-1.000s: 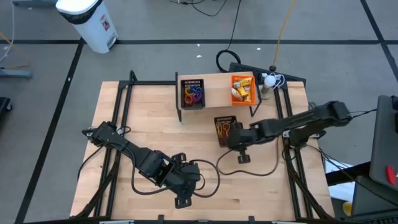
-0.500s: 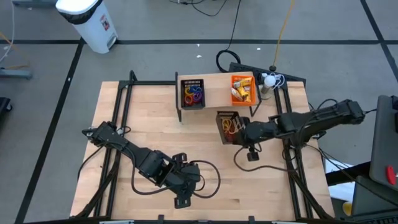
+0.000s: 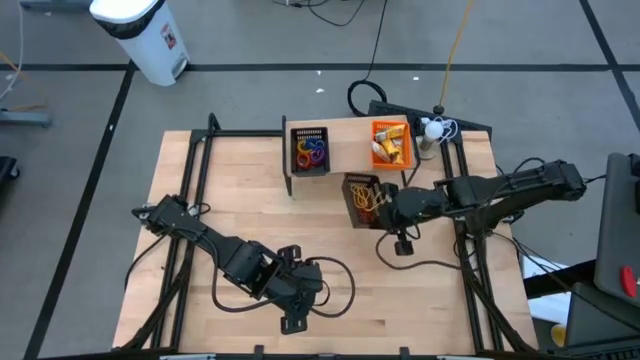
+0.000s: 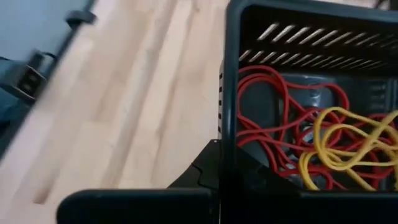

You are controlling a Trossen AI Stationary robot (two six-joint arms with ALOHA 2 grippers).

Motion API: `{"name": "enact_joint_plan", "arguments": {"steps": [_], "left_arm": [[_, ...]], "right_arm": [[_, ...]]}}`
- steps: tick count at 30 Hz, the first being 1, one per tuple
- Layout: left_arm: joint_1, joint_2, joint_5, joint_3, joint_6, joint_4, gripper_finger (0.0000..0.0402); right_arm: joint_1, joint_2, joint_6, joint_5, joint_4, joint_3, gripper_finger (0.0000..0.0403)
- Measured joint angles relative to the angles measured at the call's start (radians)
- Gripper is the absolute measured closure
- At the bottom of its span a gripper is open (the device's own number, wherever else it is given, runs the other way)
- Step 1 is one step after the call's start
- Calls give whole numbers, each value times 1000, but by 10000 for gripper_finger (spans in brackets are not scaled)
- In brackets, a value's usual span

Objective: Pick & Place Office Desk Supplies
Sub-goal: Put the black bin with rubber band on the shelf

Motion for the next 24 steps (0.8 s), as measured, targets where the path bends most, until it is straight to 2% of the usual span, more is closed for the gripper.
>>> {"name": "enact_joint_plan", "arguments": {"steps": [4,11,24], "left_arm": [[0,0,0,0,0,0,146],[0,0,1,0,-7,-1,146],[-7,0,4,0,-19,-2,146]], "right_arm": [[39,22,3,20,-39,69,403],[60,149,48,135,-348,291,403],[34,346,21,139,-572,577,403]]}}
